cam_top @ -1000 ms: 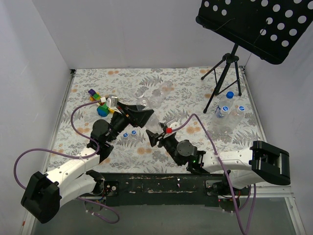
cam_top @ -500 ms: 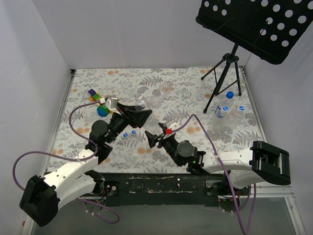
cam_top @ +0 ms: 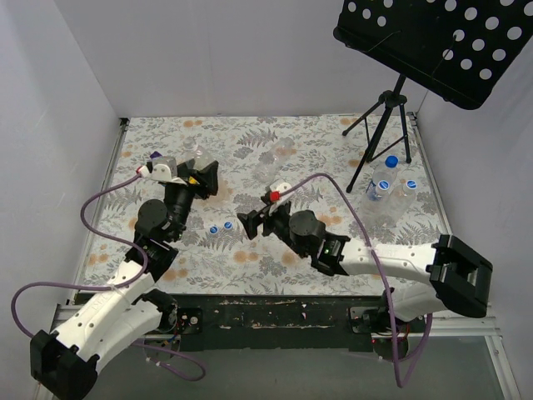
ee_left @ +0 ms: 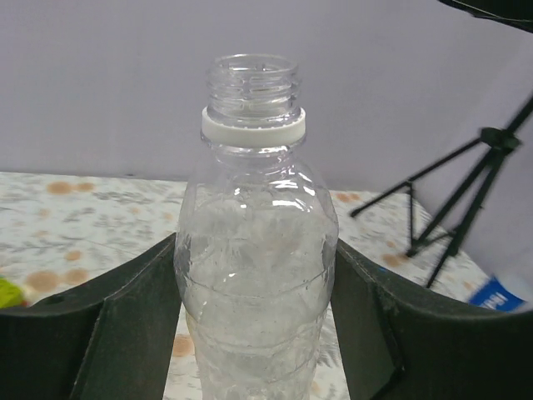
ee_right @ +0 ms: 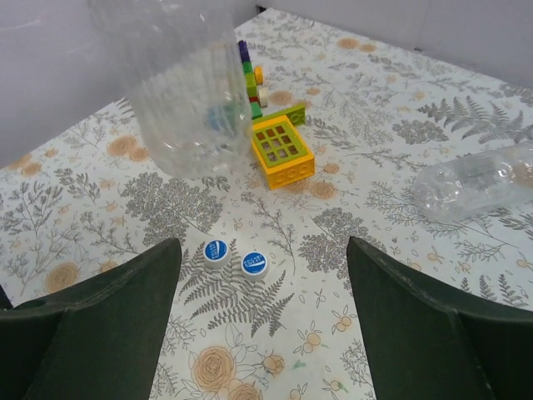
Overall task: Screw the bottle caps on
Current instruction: Pick up the plastic bottle at the center of the board, then move the bottle cap to the center of the board.
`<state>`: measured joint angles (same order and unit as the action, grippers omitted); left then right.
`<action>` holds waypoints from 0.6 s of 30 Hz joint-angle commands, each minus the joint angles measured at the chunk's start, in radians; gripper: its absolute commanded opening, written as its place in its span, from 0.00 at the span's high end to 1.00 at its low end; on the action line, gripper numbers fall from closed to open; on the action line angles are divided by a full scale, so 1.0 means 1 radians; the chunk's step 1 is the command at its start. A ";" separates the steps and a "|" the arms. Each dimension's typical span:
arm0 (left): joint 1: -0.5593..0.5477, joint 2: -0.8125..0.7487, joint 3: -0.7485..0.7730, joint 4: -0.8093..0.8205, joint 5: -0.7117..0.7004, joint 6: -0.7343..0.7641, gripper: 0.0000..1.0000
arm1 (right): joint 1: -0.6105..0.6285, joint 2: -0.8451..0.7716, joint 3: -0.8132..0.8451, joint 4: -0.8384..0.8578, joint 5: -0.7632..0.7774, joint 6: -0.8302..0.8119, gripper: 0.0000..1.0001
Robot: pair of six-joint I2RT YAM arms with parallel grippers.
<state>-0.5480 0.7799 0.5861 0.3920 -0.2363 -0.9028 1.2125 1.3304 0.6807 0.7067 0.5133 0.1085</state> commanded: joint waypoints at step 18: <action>0.255 -0.103 0.014 0.001 -0.106 0.125 0.55 | -0.130 0.697 0.667 -0.601 -0.380 -0.084 0.31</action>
<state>-0.2977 0.6918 0.5865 0.3740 -0.3584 -0.7891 1.0828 1.9766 1.2297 0.1555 0.1398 0.0776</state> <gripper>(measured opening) 0.621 0.701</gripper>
